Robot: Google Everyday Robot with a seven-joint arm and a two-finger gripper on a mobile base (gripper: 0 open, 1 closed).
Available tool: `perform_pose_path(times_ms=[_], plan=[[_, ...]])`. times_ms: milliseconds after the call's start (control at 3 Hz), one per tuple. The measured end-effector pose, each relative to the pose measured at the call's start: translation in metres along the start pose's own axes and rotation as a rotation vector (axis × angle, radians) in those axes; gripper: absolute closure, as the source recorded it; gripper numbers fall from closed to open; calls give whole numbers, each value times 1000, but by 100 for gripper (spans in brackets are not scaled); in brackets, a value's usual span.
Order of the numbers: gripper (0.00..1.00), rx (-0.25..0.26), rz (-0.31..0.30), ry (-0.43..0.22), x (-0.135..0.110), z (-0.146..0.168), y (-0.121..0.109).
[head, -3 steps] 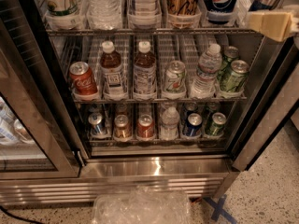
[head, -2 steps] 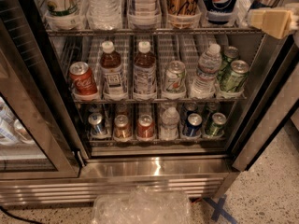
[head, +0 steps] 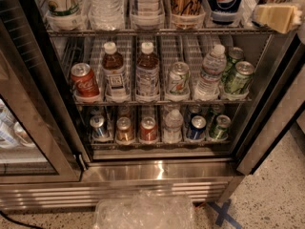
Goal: Pick redbull can from top shelf of fridge
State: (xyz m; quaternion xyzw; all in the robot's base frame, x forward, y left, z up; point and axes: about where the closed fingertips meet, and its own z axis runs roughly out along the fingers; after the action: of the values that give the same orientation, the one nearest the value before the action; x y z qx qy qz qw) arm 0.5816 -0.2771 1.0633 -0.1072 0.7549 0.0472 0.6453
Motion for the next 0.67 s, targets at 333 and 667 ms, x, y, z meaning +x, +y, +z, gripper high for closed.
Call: perform_pose_path(times_ms=[333,667], plan=[[36,27,-6,-5,-2,8,-12],[36,51,-11,-23,-11,15,-22]])
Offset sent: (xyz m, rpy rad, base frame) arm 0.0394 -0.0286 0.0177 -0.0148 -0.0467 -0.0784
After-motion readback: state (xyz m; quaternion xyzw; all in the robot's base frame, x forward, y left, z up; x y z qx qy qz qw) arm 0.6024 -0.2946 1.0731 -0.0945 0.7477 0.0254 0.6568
